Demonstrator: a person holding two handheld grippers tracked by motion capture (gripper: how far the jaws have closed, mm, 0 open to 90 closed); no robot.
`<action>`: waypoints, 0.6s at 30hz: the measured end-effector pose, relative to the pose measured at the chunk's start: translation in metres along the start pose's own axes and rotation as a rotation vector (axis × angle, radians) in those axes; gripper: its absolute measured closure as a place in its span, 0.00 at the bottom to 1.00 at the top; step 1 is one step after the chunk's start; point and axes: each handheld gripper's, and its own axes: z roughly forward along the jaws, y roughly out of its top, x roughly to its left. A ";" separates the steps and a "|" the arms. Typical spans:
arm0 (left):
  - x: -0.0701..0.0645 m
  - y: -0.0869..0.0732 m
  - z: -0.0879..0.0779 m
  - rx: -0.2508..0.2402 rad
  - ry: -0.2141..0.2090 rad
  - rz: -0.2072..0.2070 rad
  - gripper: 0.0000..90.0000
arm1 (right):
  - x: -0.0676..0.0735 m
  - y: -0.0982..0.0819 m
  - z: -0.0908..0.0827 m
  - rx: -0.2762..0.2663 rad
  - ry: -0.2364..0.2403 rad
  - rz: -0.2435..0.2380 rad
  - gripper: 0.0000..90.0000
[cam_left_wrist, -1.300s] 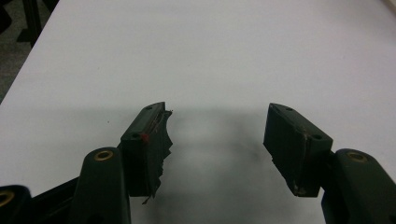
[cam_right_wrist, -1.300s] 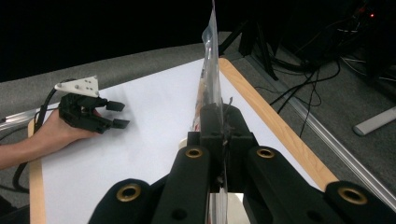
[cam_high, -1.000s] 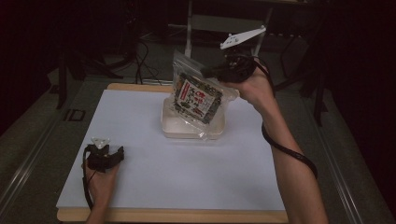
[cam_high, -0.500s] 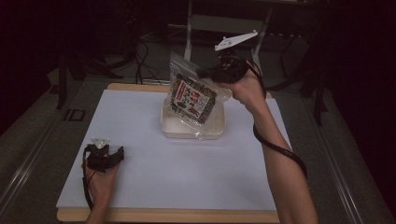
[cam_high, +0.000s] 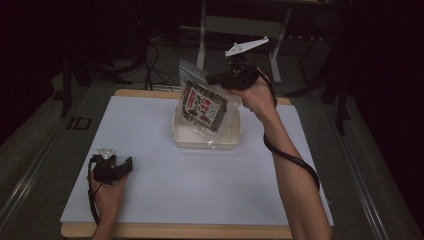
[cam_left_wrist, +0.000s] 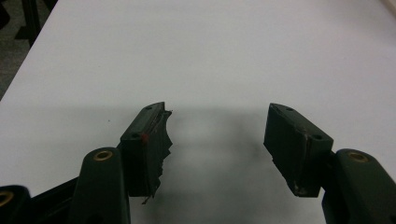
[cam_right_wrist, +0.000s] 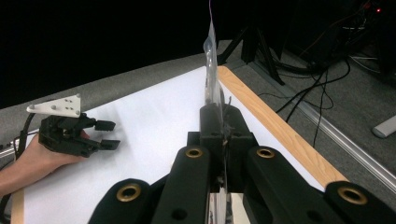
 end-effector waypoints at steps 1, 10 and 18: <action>0.000 0.000 0.000 0.000 0.000 0.001 0.44 | -0.001 -0.001 0.001 0.003 0.000 0.002 1.00; 0.000 0.000 0.000 0.000 0.000 -0.001 0.44 | -0.007 -0.009 0.013 -0.014 0.032 0.043 1.00; 0.001 0.000 0.000 -0.006 -0.006 -0.013 0.44 | -0.009 -0.016 0.032 0.014 0.059 0.065 1.00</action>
